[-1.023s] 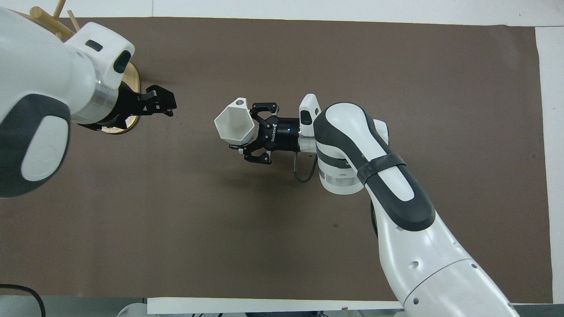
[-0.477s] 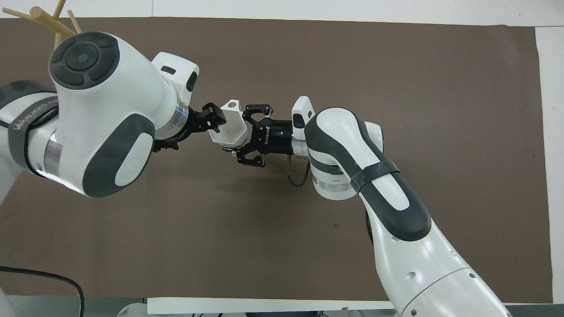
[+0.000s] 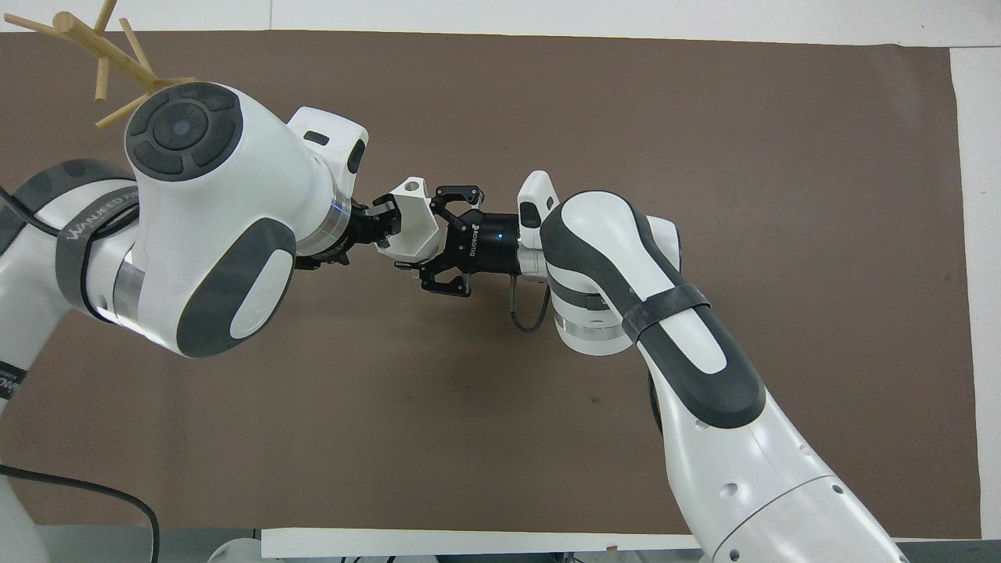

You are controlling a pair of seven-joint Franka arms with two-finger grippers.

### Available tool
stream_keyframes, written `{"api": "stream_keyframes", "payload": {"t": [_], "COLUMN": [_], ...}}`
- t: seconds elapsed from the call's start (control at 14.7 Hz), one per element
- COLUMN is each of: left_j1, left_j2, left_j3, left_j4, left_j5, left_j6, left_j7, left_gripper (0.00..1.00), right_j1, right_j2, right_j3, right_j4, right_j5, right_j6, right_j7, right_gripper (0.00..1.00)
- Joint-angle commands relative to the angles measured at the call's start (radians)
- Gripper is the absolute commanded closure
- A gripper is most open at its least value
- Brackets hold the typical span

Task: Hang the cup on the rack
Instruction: 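Grasp the mug with the left gripper while the right gripper holds it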

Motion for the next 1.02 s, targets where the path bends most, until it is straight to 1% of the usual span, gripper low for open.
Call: {"api": "stream_keyframes", "payload": {"t": [0.0,0.2,0.27,0.34,0.41,0.48,0.55,0.68,0.75,0.82,0.95], "left_j1": [-0.017,-0.017,-0.015,-0.015,-0.012,-0.008,-0.003,0.012,0.040,0.058,0.107], "left_j2": [0.009,0.012,0.012,0.012,0.014,0.014,0.015,0.004,-0.003,-0.014,-0.043], "left_j3": [0.015,0.013,0.015,0.016,0.016,0.016,0.016,0.024,0.024,0.024,0.026], "left_j4": [-0.024,-0.022,-0.019,-0.016,-0.016,-0.013,-0.004,0.019,0.027,0.047,0.062], "left_j5": [-0.002,-0.002,-0.002,0.000,0.000,0.000,0.000,0.000,0.000,0.000,0.001], "left_j6": [0.081,0.090,0.077,0.075,0.084,0.090,0.090,0.083,0.084,0.078,0.069], "left_j7": [-0.015,0.009,0.006,0.006,0.006,0.006,0.006,0.009,0.011,0.012,0.029], "left_gripper": [1.00,1.00,1.00,1.00,1.00,1.00,1.00,1.00,1.00,1.00,1.00], "right_j1": [-0.006,-0.007,-0.007,-0.010,-0.018,-0.018,-0.024,-0.088,-0.131,-0.197,-0.353], "right_j2": [-0.012,-0.012,-0.012,-0.014,-0.014,-0.029,-0.064,-0.100,-0.120,-0.132,-0.134], "right_j3": [0.003,0.003,0.003,0.003,0.002,-0.001,-0.006,-0.006,-0.006,-0.006,-0.006], "right_j4": [-0.004,-0.004,-0.004,-0.002,-0.004,-0.010,-0.021,-0.050,-0.063,-0.067,-0.048], "right_j5": [0.015,0.015,0.015,0.015,0.010,0.006,-0.006,-0.055,-0.118,-0.208,-0.406], "right_j6": [-0.001,-0.001,-0.002,-0.004,-0.011,-0.001,0.001,-0.019,-0.046,-0.101,-0.254], "right_j7": [0.014,0.015,0.017,0.017,0.014,0.022,0.025,0.035,0.035,0.037,0.037], "right_gripper": [0.72,0.71,0.66,0.44,0.03,0.00,0.00,0.00,0.00,0.00,0.00]}}
